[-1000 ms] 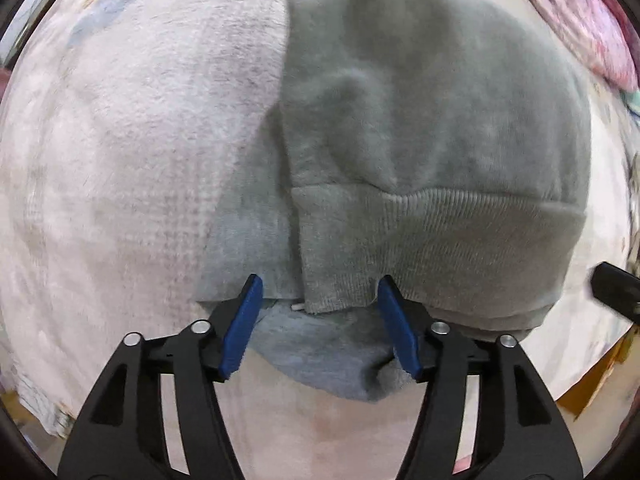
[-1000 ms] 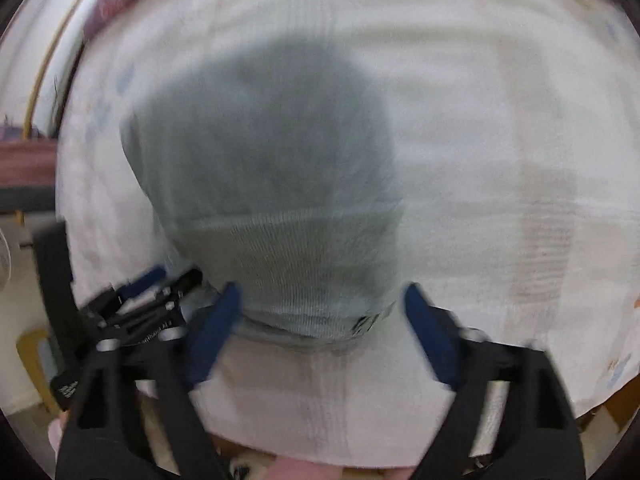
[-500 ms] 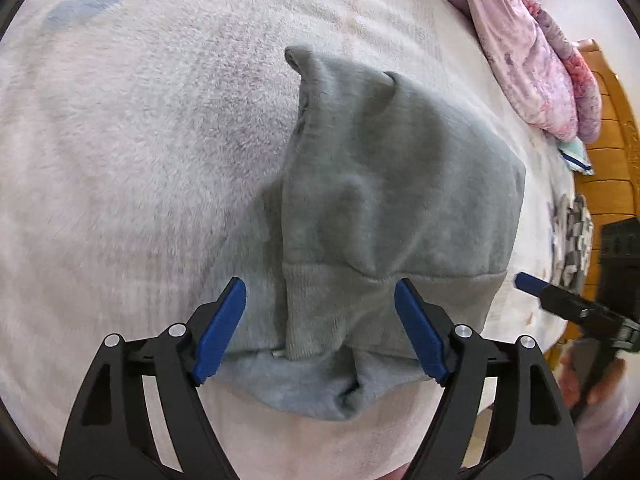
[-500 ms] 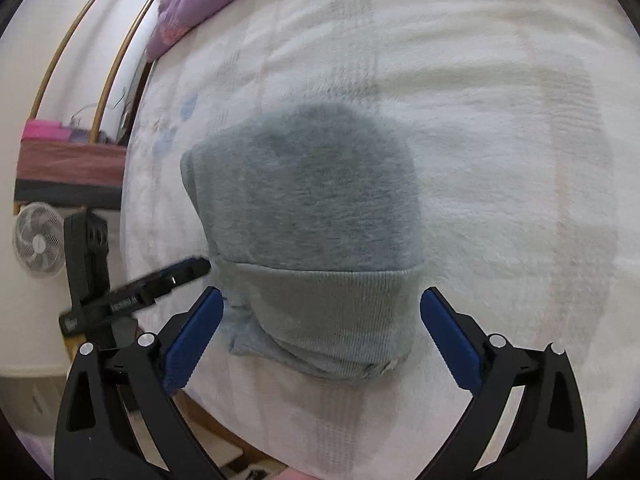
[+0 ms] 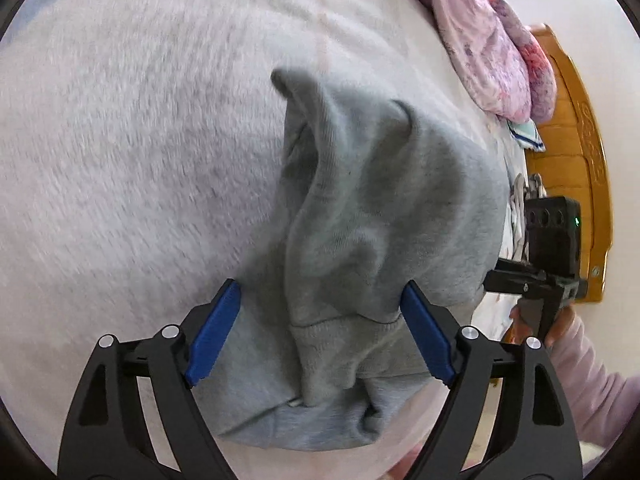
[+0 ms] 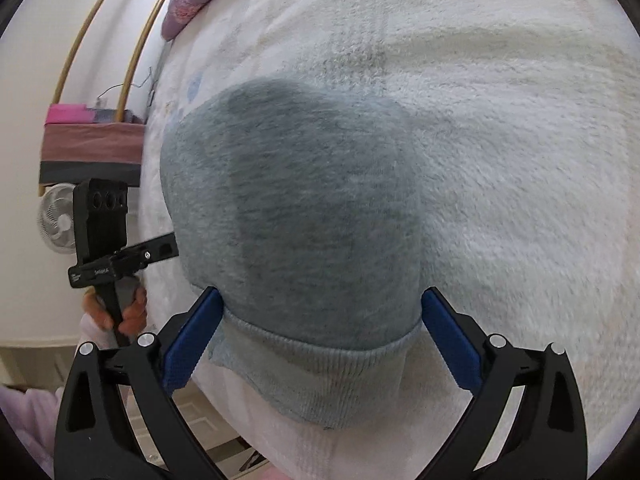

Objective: Fold large clothes

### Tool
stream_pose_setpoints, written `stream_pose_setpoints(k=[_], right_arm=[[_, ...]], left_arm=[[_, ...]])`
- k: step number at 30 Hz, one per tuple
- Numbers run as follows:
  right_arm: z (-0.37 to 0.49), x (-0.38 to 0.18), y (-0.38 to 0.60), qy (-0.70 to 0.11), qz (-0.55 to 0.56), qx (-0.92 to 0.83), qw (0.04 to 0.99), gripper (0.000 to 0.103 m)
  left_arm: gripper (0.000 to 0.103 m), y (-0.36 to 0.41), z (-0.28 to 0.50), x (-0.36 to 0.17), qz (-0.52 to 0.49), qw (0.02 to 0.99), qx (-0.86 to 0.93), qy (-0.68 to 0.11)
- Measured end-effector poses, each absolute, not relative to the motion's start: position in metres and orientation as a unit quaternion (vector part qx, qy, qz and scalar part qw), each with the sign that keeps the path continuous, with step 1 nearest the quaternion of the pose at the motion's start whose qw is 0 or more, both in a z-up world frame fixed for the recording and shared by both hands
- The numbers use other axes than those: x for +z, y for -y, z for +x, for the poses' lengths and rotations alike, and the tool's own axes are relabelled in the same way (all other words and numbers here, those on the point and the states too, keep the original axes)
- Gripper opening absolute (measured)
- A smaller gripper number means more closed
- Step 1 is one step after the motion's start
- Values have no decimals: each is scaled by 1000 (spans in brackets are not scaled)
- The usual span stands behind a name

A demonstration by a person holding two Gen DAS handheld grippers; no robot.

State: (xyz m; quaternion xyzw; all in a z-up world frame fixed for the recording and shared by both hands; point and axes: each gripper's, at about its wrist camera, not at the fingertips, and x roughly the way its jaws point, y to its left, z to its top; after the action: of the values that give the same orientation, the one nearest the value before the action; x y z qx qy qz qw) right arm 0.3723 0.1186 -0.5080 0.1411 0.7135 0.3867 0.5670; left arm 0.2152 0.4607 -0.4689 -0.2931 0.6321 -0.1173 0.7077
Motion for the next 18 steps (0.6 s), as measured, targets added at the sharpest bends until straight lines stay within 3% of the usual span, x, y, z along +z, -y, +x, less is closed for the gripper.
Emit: stream_pose_setpoints(k=[5, 8, 12, 15, 18], right_arm=[[373, -507, -117, -713, 128, 400, 561, 95], [375, -512, -122, -701, 108, 418, 567, 95], [380, -528, -119, -696, 140, 453, 540, 97], [377, -534, -112, -682, 166, 466, 539, 97], [367, -537, -111, -676, 199, 464, 537, 97]], left_arm=[[90, -450, 219, -461, -192, 734, -127, -639], [94, -438, 229, -488, -171, 722, -159, -651], [98, -455, 232, -499, -238, 708, -205, -632], [98, -459, 230, -516, -370, 634, -276, -621], [98, -432, 231, -524, -374, 621, -300, -620]])
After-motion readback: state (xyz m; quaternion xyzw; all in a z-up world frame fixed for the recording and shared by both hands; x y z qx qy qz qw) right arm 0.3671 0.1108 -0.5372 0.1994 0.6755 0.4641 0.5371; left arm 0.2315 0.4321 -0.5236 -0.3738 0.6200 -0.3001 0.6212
